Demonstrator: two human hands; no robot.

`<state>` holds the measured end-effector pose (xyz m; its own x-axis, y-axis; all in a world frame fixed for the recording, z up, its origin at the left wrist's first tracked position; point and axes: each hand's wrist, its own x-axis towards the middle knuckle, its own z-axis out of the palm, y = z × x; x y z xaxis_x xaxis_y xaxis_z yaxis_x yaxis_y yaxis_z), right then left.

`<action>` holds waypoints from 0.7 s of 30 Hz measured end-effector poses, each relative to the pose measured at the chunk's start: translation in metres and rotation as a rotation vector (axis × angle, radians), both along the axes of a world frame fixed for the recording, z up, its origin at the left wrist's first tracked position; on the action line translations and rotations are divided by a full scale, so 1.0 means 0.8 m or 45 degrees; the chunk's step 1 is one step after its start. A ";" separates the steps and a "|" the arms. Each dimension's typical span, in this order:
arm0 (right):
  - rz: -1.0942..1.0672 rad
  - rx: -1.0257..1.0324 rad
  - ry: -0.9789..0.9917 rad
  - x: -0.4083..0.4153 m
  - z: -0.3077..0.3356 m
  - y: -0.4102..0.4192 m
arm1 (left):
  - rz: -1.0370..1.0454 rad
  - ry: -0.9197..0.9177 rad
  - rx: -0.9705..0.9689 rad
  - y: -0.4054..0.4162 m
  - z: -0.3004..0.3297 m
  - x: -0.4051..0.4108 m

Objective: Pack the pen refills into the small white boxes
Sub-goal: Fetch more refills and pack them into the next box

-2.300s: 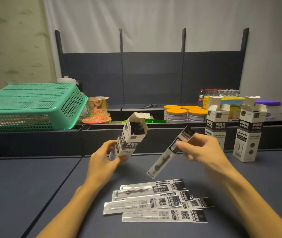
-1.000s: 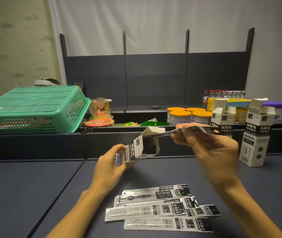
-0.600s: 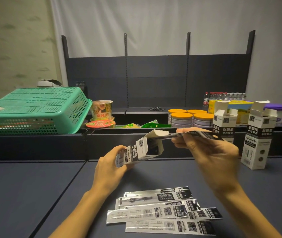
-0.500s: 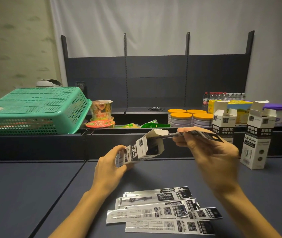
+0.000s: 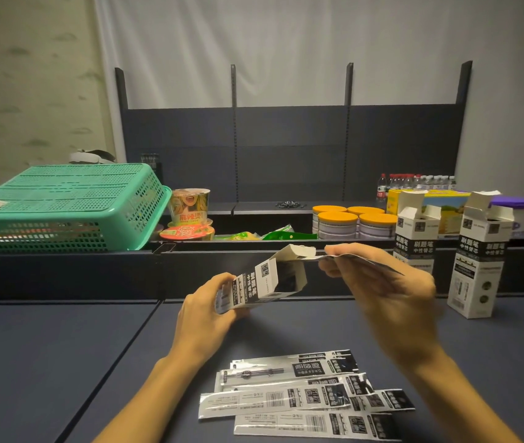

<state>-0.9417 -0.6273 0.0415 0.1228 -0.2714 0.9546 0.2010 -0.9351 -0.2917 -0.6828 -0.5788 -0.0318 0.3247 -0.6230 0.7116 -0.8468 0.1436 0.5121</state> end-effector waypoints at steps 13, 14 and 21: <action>-0.258 -0.500 0.288 0.009 -0.013 -0.001 | 0.067 -0.010 -0.008 -0.002 -0.003 0.002; -0.265 -0.504 0.301 0.010 -0.014 -0.001 | 0.065 -0.013 -0.014 -0.002 -0.003 0.002; -0.213 -0.455 0.273 0.012 -0.015 -0.001 | 0.062 0.000 -0.011 -0.001 -0.001 0.001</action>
<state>-0.9320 -0.6278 0.0297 0.3108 0.0382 0.9497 0.0088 -0.9993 0.0373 -0.6821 -0.5796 -0.0323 0.3543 -0.6001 0.7171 -0.8532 0.1065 0.5107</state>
